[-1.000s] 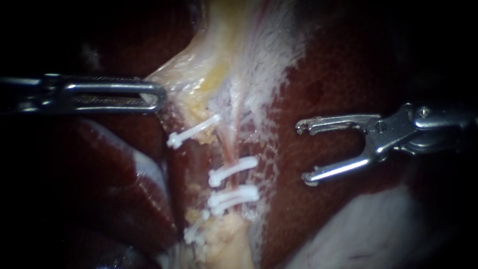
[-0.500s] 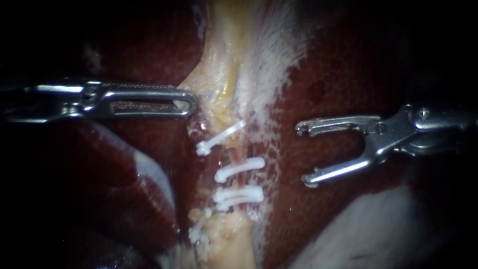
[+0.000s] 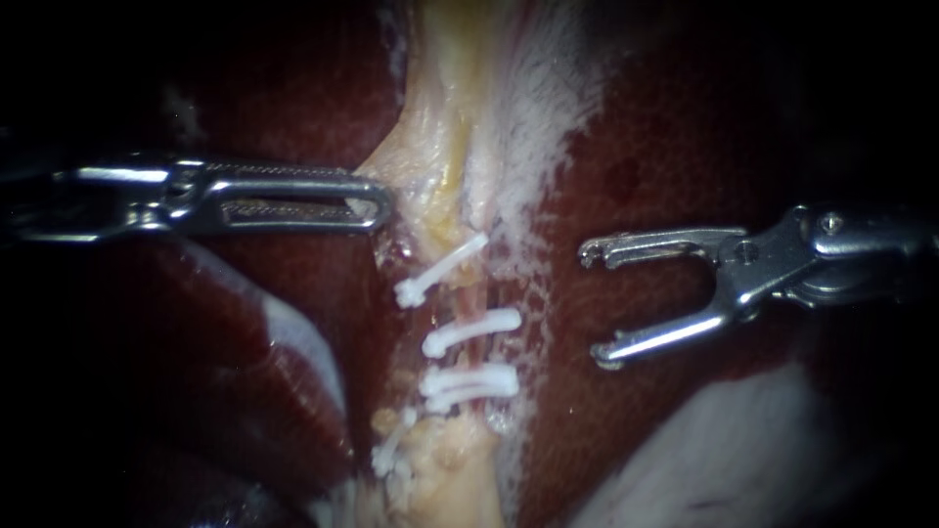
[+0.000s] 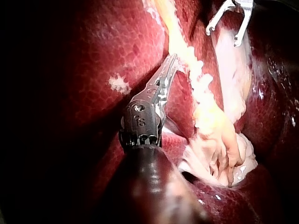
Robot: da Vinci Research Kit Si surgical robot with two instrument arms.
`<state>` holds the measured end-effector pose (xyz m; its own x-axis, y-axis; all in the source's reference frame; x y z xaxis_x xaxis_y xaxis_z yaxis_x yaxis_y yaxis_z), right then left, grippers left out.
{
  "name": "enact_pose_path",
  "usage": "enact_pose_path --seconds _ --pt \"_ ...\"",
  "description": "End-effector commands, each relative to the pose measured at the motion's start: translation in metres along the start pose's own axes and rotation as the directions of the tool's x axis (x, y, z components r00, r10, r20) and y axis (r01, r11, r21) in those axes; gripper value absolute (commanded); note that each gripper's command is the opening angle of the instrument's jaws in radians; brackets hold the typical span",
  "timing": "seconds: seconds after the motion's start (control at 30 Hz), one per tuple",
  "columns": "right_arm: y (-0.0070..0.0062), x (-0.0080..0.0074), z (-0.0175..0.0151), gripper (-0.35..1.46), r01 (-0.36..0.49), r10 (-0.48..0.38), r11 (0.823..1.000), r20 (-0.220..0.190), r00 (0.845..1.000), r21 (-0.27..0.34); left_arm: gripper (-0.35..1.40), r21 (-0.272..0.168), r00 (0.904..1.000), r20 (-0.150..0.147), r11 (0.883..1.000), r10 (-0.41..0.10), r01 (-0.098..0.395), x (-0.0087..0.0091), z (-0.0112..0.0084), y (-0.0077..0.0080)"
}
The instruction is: Going back third clip right tube
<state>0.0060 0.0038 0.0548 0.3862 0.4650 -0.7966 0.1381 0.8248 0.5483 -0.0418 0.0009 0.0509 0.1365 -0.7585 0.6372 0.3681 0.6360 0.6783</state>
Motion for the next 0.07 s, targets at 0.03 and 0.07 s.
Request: enact_pose_path --seconds 0.03,0.07 --pt "0.0000 0.0000 0.0000 0.60 0.000 0.000 1.000 0.000 1.000 0.003 -0.35 -0.001 1.0000 0.000 1.000 0.000 0.000 0.0000 0.0000 0.0000" --pt "0.0000 0.0000 0.0000 0.60 0.000 0.000 1.000 0.000 1.000 0.003 -0.35 -0.001 1.0000 0.000 1.000 0.000 0.000 0.0000 0.0000 0.0000"
